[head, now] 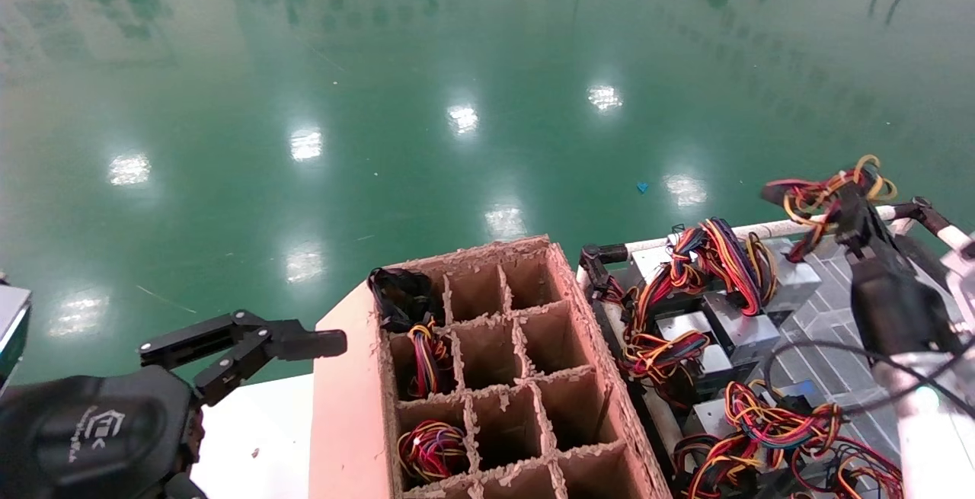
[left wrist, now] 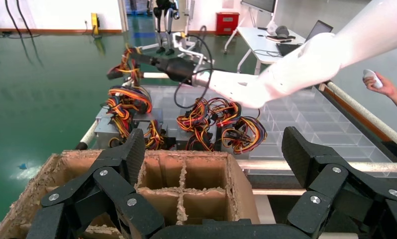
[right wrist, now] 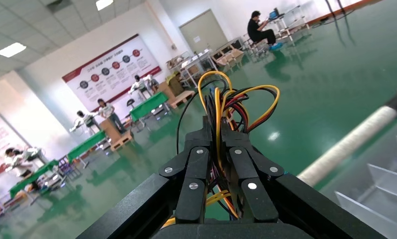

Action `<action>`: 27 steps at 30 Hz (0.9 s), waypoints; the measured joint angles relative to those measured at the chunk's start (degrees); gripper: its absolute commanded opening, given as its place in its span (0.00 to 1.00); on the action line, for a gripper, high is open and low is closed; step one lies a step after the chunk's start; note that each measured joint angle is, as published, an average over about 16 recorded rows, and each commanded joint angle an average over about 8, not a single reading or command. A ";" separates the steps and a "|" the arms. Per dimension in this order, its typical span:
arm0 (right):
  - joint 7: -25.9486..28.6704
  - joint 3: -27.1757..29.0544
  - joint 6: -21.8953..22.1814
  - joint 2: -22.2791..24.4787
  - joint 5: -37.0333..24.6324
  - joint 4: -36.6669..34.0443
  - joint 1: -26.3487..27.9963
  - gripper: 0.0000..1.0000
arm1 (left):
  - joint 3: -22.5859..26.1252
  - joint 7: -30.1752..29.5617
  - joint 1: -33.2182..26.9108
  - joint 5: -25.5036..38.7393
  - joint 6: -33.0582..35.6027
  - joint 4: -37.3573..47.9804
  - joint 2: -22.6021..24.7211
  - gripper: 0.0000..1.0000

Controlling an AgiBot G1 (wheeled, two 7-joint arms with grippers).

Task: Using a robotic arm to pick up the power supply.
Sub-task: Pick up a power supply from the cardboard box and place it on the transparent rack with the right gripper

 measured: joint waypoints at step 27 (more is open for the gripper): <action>0.90 -3.02 7.23 -1.97 -4.35 -0.48 4.28 1.00 | 0.00 0.01 0.01 -0.02 -0.02 0.02 -0.01 1.00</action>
